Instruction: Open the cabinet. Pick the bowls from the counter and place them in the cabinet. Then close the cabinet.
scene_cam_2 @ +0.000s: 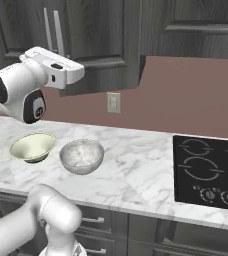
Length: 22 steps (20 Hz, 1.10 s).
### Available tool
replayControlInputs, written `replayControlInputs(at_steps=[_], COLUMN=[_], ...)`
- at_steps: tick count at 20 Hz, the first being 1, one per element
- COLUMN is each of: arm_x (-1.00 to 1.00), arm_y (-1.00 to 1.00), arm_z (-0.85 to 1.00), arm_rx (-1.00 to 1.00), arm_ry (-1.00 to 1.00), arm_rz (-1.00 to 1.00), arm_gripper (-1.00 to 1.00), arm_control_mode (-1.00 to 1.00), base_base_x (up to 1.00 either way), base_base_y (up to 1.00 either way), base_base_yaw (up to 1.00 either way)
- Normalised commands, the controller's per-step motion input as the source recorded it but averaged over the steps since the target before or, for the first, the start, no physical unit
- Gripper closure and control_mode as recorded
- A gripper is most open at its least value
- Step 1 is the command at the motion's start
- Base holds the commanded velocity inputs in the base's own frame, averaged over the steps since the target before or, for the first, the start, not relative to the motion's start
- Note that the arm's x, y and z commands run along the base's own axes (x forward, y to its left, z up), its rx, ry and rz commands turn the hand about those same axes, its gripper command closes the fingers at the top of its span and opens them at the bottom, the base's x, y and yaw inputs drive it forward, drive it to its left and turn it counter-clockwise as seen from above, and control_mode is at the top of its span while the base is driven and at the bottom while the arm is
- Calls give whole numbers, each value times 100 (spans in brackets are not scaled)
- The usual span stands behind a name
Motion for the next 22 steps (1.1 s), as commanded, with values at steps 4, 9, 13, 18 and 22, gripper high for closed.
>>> replayControlInputs(at_steps=[4, 9, 13, 18, 22], arm_x=[-100, -91, -86, -61, -21], arm_y=[-100, -100, -91, 81, 100], arm_z=[0, 0, 0, 0, 0], arm_rx=[22, 25, 18, -9, -5], arm_ry=[10, -1, -11, -2, 0], arm_rz=[-8, -1, 1, 4, -2], arm_gripper=[100, 100, 100, -100, -100], arm_control_mode=[-100, -100, -100, -100, -100], base_base_x=[0, 0, 0, 0, 0], base_base_y=[0, 0, 0, 0, 0], base_base_yaw=[0, 0, 0, 0, 0])
